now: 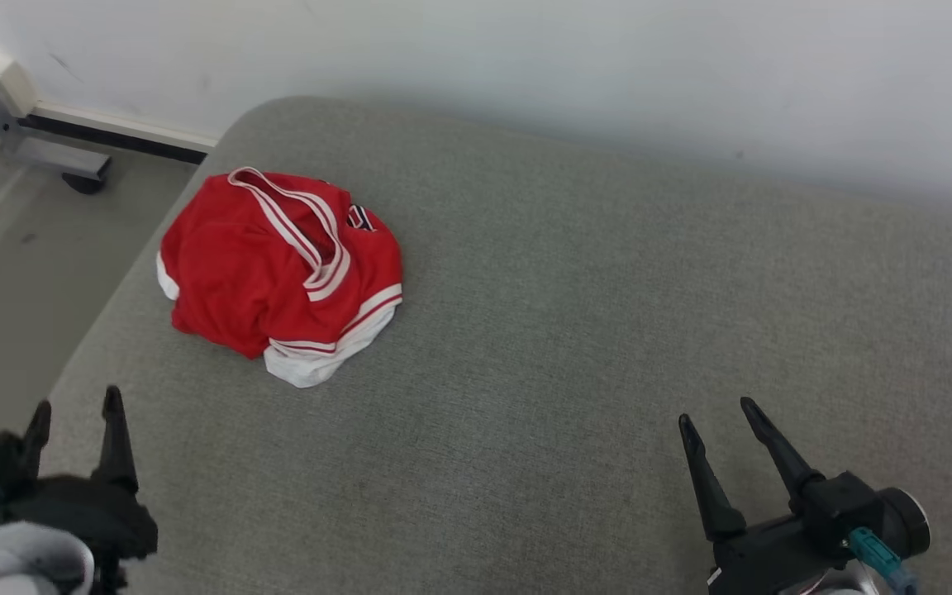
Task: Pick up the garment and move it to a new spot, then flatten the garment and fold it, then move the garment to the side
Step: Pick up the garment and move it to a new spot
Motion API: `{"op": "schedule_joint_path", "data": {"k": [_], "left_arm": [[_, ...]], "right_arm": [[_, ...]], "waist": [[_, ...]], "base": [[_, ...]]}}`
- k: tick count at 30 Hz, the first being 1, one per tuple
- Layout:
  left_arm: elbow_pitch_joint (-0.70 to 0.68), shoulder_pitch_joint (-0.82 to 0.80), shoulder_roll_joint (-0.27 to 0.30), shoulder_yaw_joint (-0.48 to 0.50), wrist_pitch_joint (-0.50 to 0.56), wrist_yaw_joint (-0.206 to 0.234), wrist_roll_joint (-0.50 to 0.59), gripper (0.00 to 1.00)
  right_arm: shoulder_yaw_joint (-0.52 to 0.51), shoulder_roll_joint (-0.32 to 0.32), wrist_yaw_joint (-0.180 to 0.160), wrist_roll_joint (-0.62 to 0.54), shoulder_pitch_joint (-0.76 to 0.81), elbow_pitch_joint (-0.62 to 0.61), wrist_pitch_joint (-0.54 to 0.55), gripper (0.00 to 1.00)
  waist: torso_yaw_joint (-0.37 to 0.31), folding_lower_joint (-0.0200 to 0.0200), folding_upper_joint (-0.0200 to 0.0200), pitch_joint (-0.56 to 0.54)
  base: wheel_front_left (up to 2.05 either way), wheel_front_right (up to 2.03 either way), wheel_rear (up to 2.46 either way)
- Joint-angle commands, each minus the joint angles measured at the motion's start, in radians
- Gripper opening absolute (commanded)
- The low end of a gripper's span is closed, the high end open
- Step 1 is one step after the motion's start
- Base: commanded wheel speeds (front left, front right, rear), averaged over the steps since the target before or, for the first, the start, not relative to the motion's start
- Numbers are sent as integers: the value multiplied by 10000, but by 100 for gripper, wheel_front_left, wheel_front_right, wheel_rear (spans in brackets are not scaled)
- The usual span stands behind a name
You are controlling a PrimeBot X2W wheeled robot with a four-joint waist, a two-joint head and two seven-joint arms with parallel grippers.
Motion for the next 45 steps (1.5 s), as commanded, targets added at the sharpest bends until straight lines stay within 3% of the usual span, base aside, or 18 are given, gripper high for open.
{"op": "schedule_joint_path", "data": {"k": [1, 9, 11, 16, 28, 36, 37, 38, 45], "left_arm": [[45, -521, 77, -21, 423, -73, -277, 100], [521, -2715, 896, 531, 3491, -196, -2385, 100], [547, -3101, 1300, 615, 4338, -49, -2441, 100], [380, -3773, 1667, 955, 5698, 308, -3033, 100], [484, -4238, 1832, 1257, 6591, 1065, -3376, 100], [1135, -4161, 1888, 1082, 6887, 1227, -3297, 100], [1194, -4134, 1895, 1032, 6955, 1224, -3281, 84], [1226, -4125, 1892, 1010, 6987, 1213, -3288, 3], [919, -4052, 2101, 1050, 6798, 812, -3496, 0]], "right_arm": [[-14, -108, -25, -53, -178, -136, 45, 100], [-8, -267, -25, -168, -764, -724, 139, 100], [27, -280, -25, -191, -981, -896, 159, 100], [80, -266, -25, -243, -1329, -1160, 133, 100], [-19, -192, -25, -341, -1585, -1630, 87, 100], [29, -102, -27, -272, -1677, -1668, 86, 100], [33, -107, -27, -258, -1693, -1672, 86, 100], [32, -108, -27, -237, -1704, -1668, 83, 100], [65, 32, -26, -175, -1623, -1534, 20, 100]], "waist": [[-739, -2, -2, 967], [-1636, -2, -2, 2263], [-1888, -2, -2, 2668], [-2420, -2, -2, 3459], [-3339, -2, -2, 4559], [-3606, -2, -2, 4724], [-3621, -2, -2, 4720], [-3631, -2, -2, 4708], [-3561, -2, -2, 4168]], "base": [[0, 0, 0], [0, 0, 0], [0, 0, 0], [0, 0, 0], [0, 0, 0], [0, 0, 0], [0, 0, 0], [0, 0, 0], [0, 0, 0]]}}
